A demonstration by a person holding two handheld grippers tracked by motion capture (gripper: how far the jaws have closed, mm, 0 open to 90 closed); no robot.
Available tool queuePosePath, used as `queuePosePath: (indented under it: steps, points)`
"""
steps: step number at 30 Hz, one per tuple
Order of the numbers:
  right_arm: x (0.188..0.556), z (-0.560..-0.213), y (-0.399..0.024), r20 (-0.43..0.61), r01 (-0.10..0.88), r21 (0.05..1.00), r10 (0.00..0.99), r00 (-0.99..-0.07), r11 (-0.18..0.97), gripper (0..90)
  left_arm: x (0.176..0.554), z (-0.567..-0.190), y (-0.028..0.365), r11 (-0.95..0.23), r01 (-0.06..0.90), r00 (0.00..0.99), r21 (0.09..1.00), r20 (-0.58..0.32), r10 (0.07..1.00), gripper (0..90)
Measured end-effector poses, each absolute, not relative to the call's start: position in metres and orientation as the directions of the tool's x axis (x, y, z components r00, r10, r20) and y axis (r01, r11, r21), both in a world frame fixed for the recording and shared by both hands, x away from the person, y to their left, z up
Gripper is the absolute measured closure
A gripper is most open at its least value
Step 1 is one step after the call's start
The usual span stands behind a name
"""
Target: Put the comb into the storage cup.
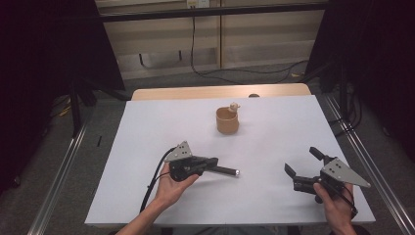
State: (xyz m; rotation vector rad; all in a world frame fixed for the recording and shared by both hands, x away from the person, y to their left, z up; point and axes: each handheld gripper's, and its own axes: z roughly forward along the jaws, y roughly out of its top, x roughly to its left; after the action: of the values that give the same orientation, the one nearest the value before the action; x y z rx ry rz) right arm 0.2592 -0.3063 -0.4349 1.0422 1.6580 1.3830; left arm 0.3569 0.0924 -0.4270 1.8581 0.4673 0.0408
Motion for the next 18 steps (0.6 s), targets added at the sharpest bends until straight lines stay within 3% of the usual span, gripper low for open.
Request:
queuePosePath:
  steps: [18]
  points:
    - [0.258,-0.435,-0.306,-0.034,0.128,0.987,0.913,-0.407,0.094,0.0,0.363,-0.432,0.064,-0.405,0.338,0.933,0.85,-0.248,0.261,90.0]
